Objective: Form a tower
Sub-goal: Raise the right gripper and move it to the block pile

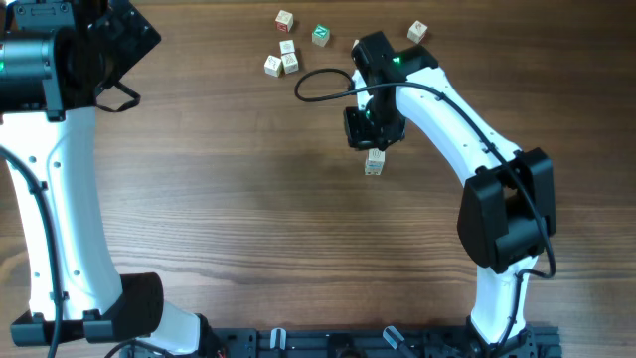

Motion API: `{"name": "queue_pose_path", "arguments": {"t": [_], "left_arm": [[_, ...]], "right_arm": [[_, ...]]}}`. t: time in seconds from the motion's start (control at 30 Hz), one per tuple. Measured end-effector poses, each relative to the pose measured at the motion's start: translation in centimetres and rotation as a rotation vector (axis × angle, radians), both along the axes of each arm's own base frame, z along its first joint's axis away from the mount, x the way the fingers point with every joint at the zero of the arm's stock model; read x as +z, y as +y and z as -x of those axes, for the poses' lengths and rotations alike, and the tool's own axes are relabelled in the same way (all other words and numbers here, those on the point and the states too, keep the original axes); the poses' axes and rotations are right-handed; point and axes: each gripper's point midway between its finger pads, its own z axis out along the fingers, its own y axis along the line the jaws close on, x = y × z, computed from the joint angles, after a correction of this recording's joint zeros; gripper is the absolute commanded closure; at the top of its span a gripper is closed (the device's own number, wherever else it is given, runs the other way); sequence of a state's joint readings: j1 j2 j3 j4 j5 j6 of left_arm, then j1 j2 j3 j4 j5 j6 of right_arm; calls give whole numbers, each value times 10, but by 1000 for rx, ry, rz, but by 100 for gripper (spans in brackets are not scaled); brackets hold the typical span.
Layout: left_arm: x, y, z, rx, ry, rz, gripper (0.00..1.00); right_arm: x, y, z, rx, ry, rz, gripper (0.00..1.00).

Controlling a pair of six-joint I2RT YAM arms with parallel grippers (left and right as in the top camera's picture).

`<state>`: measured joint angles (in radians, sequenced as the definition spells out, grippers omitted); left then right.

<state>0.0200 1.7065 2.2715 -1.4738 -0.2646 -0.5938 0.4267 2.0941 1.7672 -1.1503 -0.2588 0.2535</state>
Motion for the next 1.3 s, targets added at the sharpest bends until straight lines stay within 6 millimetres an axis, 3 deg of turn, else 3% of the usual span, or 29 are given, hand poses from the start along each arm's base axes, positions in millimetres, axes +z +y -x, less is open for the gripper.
{"name": "queue_pose_path", "arguments": {"t": [0.07, 0.13, 0.23, 0.4, 0.5, 0.6, 0.73, 0.8, 0.97, 1.2, 1.3], "left_arm": [[0, 0, 0, 0, 0, 0, 0], [0, 0, 0, 0, 0, 0, 0], [0, 0, 0, 0, 0, 0, 0], [0, 0, 0, 0, 0, 0, 0], [0, 0, 0, 0, 0, 0, 0], [0, 0, 0, 0, 0, 0, 0], [0, 0, 0, 0, 0, 0, 0], [0, 0, 0, 0, 0, 0, 0], [0, 0, 0, 0, 0, 0, 0], [0, 0, 0, 0, 0, 0, 0], [0, 0, 0, 0, 0, 0, 0]], "right_arm": [[15, 9, -15, 30, -67, -40, 66], [44, 17, -41, 44, -186, -71, 55], [77, 11, -76, 21, -340, -59, 28], [88, -56, -138, -174, -487, 0, 26], [60, -90, -176, -302, -522, 39, 29], [-7, -97, -201, -377, -483, 61, 32], [-55, -97, -206, -473, -430, 76, 40], [-58, -98, -210, -511, -435, 73, 45], [-62, -103, -211, -581, -431, 84, 70], [-64, -107, -204, -566, -409, 120, 75], [-63, -111, -189, -521, -350, 166, 79]]}}
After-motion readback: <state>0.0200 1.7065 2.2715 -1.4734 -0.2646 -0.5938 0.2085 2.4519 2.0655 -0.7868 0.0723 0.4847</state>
